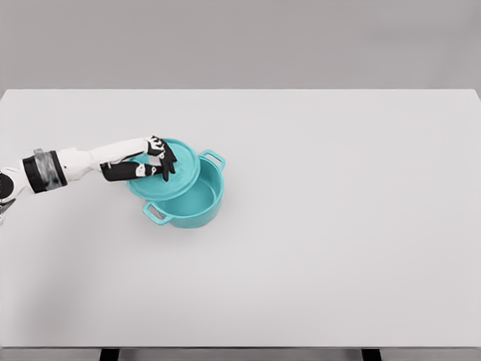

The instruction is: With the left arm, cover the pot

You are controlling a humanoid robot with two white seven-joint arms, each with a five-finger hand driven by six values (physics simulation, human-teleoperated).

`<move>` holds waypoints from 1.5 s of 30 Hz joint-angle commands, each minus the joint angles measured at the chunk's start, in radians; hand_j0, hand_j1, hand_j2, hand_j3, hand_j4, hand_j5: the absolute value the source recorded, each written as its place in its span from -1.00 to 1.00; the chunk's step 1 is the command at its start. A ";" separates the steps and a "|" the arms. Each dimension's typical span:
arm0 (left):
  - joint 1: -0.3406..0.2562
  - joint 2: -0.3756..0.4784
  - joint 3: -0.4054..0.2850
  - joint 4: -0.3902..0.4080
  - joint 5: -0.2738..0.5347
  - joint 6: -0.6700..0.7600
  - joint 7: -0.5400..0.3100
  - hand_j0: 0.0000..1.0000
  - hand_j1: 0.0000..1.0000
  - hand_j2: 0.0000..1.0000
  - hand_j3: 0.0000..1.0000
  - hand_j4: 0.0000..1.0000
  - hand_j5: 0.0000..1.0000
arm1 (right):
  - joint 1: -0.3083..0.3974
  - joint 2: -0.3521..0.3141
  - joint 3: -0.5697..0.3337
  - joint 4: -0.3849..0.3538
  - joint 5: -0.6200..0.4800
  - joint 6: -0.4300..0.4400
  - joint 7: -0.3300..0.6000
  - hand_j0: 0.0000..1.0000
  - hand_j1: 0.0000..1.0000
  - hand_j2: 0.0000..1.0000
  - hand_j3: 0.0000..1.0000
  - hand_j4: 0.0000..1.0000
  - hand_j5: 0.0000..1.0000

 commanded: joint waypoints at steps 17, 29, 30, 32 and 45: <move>0.018 -0.046 -0.019 -0.045 -0.005 -0.003 0.003 -0.42 -0.42 -0.42 -0.42 -0.42 -0.42 | 0.000 0.000 0.000 -0.001 0.001 0.000 0.002 1.00 1.00 1.00 1.00 1.00 1.00; 0.046 -0.012 -0.024 -0.099 0.008 -0.003 -0.002 -0.41 -0.41 -0.41 -0.41 -0.41 -0.41 | 0.000 0.000 0.000 -0.001 0.001 0.000 0.000 1.00 1.00 1.00 1.00 1.00 1.00; 0.046 -0.012 -0.024 -0.099 0.008 -0.003 -0.002 -0.41 -0.41 -0.41 -0.41 -0.41 -0.41 | 0.000 0.000 0.000 -0.001 0.001 0.000 0.002 1.00 1.00 1.00 1.00 1.00 1.00; 0.046 -0.011 -0.024 -0.097 0.008 -0.003 -0.003 -0.40 -0.40 -0.40 -0.40 -0.40 -0.40 | 0.000 0.000 0.000 0.001 0.001 0.000 0.000 1.00 1.00 1.00 1.00 1.00 1.00; 0.041 -0.018 -0.015 -0.077 -0.002 -0.001 0.003 0.36 0.36 0.36 0.36 0.36 0.36 | 0.000 0.000 0.000 -0.001 0.002 0.000 0.000 1.00 1.00 1.00 1.00 1.00 1.00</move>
